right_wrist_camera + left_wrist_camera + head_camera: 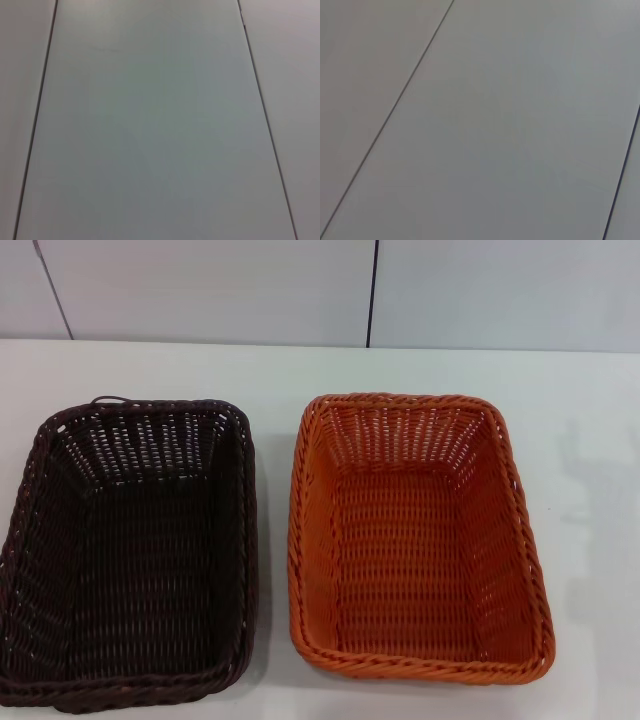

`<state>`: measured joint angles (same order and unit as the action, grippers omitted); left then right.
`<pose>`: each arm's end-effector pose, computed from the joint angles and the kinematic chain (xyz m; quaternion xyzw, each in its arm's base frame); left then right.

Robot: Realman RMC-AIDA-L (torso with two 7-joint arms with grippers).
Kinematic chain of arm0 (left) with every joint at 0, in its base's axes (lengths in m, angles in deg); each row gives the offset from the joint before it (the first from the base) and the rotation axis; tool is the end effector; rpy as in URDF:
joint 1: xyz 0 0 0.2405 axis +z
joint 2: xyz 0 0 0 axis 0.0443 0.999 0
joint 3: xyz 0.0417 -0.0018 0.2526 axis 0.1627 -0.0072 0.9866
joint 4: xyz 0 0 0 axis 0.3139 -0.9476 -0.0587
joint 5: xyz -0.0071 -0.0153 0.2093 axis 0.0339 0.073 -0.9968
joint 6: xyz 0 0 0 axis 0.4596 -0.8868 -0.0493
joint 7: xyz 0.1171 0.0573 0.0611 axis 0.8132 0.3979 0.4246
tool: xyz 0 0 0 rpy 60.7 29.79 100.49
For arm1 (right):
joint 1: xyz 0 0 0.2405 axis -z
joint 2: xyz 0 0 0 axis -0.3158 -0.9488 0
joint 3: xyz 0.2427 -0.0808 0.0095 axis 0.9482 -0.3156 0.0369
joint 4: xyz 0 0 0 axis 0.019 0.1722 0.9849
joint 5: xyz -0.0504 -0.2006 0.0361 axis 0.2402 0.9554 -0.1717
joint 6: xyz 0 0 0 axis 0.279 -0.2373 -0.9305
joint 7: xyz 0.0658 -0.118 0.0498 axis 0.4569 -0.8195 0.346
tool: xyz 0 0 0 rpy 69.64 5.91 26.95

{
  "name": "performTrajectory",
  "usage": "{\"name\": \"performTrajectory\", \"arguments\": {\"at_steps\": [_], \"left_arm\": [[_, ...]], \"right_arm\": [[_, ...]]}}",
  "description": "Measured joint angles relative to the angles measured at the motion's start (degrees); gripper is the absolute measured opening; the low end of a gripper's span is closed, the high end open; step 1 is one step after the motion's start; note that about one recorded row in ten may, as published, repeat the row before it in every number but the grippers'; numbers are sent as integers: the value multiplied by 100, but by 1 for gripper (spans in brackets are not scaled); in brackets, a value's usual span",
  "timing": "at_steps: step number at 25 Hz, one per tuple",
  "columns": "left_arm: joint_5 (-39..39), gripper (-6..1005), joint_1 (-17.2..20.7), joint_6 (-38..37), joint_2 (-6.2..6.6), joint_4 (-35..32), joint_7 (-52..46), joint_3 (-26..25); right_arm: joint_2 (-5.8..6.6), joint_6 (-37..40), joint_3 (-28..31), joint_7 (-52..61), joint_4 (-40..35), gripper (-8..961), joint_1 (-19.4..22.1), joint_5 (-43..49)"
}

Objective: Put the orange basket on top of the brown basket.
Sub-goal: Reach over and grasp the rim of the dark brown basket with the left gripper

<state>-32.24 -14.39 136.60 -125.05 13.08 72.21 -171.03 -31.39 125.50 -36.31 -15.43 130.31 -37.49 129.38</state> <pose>-0.3927 0.3054 0.1623 -0.5011 -0.2984 -0.4706 0.6621 0.2142 0.3210 0.0101 -0.5263 0.1136 0.4009 0.7412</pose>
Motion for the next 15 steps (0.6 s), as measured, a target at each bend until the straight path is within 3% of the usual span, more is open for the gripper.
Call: {"name": "performTrajectory", "arguments": {"at_steps": [15], "left_arm": [[1, 831, -12, -147, -20, 41, -29, 93]], "right_arm": [[0, 0, -17, 0, -5, 742, -56, -4]]}}
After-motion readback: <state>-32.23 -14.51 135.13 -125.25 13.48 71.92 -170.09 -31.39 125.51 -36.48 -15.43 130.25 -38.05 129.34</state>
